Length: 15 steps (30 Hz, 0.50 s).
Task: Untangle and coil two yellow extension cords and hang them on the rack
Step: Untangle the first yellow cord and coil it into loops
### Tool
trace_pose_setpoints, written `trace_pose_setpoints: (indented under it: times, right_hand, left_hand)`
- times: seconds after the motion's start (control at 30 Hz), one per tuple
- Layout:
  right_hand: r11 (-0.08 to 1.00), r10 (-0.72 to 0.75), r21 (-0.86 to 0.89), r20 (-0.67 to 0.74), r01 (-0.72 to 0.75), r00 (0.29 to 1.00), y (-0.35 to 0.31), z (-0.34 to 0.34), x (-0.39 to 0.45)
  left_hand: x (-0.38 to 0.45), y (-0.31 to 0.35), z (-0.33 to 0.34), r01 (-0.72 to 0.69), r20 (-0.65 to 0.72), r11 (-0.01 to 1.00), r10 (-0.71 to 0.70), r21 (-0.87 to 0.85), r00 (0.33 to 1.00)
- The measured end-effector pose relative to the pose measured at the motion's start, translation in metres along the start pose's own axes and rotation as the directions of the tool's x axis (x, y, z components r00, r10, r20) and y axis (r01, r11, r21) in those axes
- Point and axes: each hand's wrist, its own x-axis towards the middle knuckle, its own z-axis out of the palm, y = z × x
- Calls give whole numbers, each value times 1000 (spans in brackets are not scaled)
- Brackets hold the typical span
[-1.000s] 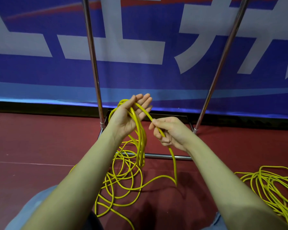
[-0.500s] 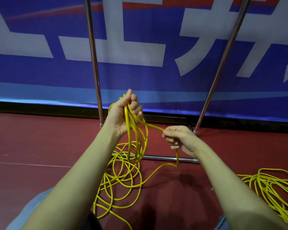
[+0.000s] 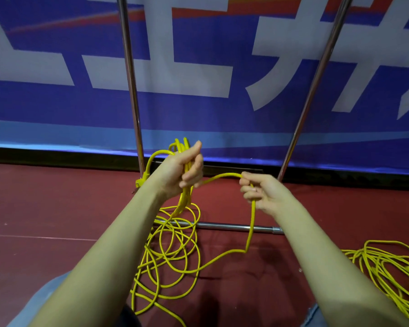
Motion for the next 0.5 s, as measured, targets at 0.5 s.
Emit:
trace_pose_setpoints:
  times: [0.5]
  right_hand:
    - [814,-133,562,-66,146,989,-32,25,-19]
  left_hand:
    - [1,-29,39,107,250,808,-301,580,920]
